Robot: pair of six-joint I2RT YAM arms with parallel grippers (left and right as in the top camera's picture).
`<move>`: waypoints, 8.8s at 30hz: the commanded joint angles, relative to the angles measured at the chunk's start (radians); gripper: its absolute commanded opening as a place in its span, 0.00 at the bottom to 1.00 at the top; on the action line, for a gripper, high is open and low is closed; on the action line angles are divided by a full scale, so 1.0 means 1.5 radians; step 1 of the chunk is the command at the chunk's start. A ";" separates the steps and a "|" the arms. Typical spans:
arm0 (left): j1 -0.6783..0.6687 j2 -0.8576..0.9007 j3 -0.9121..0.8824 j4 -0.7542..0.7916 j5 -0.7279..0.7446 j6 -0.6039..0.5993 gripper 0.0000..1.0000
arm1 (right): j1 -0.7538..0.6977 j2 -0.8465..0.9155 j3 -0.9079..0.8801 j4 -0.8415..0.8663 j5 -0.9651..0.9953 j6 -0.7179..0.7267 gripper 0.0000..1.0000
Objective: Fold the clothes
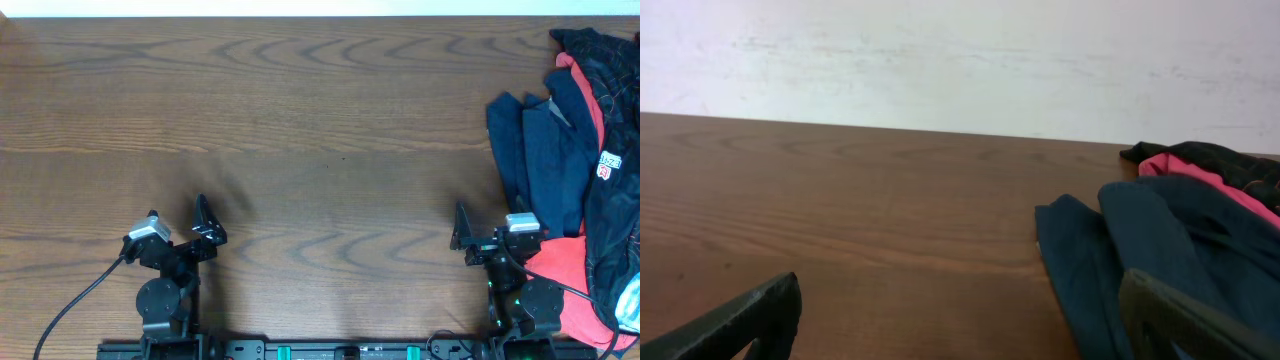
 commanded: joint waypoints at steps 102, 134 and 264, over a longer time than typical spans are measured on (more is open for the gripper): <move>0.002 0.576 0.534 -0.523 0.030 0.026 0.98 | -0.348 0.978 0.505 -0.268 0.299 0.348 0.91; 0.002 0.576 0.534 -0.522 0.030 0.026 0.98 | -0.385 0.904 0.526 -0.255 0.208 0.324 0.20; -0.112 1.048 0.589 -0.626 0.297 -0.117 0.98 | 0.037 0.776 0.584 -0.548 0.082 0.259 0.99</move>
